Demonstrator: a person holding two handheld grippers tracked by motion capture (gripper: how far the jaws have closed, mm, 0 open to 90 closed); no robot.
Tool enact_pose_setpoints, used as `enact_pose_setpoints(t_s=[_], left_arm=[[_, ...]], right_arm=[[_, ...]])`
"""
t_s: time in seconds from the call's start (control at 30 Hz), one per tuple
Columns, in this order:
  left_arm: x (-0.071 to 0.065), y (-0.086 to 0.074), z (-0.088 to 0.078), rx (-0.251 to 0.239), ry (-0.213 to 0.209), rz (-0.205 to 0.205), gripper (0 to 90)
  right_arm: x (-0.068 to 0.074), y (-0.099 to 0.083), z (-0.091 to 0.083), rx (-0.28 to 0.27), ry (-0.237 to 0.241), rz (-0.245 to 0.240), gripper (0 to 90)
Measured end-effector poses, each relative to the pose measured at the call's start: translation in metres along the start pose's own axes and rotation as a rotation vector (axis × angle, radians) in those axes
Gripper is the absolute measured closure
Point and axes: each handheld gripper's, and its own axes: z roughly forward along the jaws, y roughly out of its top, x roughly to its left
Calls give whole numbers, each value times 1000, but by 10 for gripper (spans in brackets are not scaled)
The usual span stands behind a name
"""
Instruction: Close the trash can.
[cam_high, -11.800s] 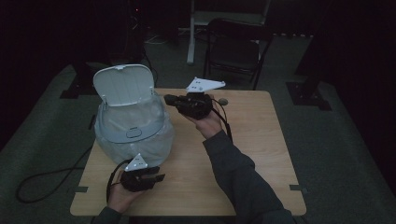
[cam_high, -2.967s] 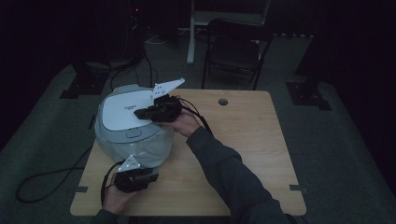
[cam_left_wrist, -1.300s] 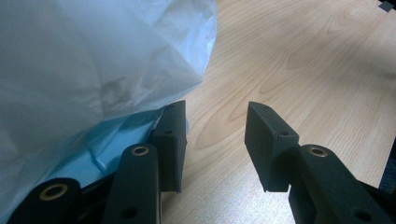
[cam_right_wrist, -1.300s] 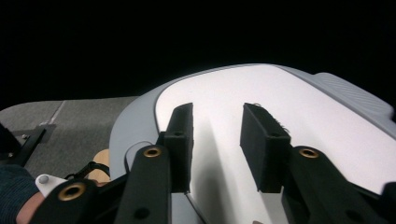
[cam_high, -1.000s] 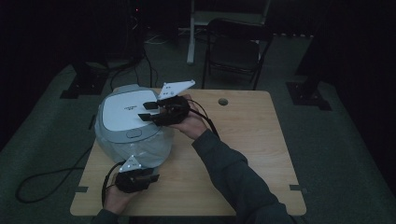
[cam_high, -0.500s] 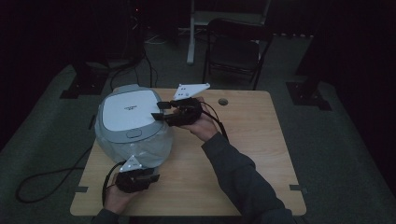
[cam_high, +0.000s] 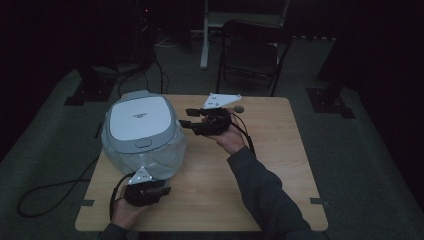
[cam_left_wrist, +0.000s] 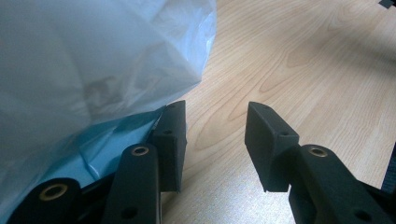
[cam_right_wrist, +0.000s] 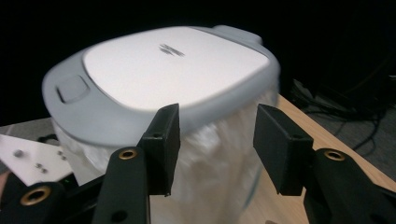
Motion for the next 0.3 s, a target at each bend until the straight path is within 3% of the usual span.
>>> enact_pose_setpoints(t_s=[0.3], left_arm=[[-1,0,1,2,0,-3,597]], right_arm=[[-10,-22,-7,34,-61,24,494]])
